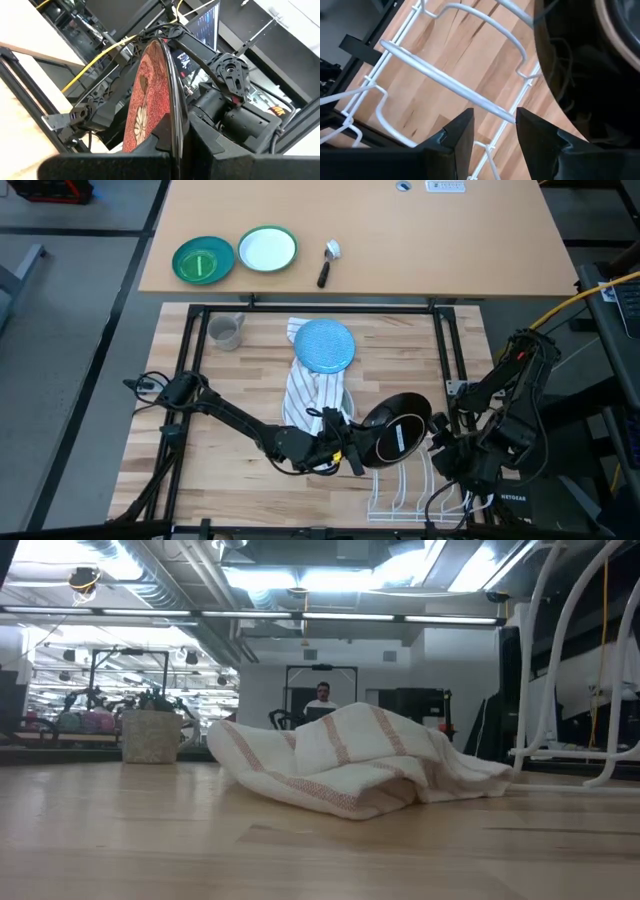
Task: Sort dishes
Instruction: Put the red plate into the dish rack
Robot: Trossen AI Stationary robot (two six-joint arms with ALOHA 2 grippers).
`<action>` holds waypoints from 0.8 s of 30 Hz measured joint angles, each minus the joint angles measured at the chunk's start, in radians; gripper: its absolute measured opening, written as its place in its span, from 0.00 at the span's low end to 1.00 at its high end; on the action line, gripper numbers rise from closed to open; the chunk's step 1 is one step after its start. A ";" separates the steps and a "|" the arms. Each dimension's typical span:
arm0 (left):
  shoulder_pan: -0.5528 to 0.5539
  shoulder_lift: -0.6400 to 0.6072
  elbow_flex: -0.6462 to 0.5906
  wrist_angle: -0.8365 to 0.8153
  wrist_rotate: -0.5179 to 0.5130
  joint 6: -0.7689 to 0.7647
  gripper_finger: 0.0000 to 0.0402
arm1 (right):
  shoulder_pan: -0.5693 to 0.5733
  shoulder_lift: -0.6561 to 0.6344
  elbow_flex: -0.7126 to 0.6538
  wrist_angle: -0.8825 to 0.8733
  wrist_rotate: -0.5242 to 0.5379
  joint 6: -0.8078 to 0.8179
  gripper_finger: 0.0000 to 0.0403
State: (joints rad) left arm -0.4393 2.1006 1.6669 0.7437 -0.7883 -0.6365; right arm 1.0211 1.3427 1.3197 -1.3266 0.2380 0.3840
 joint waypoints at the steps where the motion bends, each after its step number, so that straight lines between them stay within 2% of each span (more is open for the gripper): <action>1: 0.003 0.000 0.000 0.001 0.001 0.002 0.05 | 0.000 0.005 0.000 -0.002 -0.003 0.000 0.37; 9: 0.019 0.000 0.000 0.009 0.006 0.021 0.05 | 0.000 0.016 -0.001 -0.003 0.023 -0.002 0.37; 13: 0.024 0.000 -0.001 0.063 0.003 0.064 0.05 | 0.000 0.018 -0.002 0.005 0.027 -0.004 0.37; 18: 0.024 -0.017 -0.001 0.086 0.001 0.148 0.05 | 0.001 0.025 -0.003 0.052 0.008 -0.005 0.37; 24: 0.021 -0.024 -0.001 0.087 0.001 0.149 0.05 | 0.001 0.039 -0.002 0.054 0.001 -0.022 0.37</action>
State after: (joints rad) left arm -0.4183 2.0768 1.6661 0.8307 -0.7869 -0.4873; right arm 1.0218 1.3819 1.3178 -1.2724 0.2387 0.3622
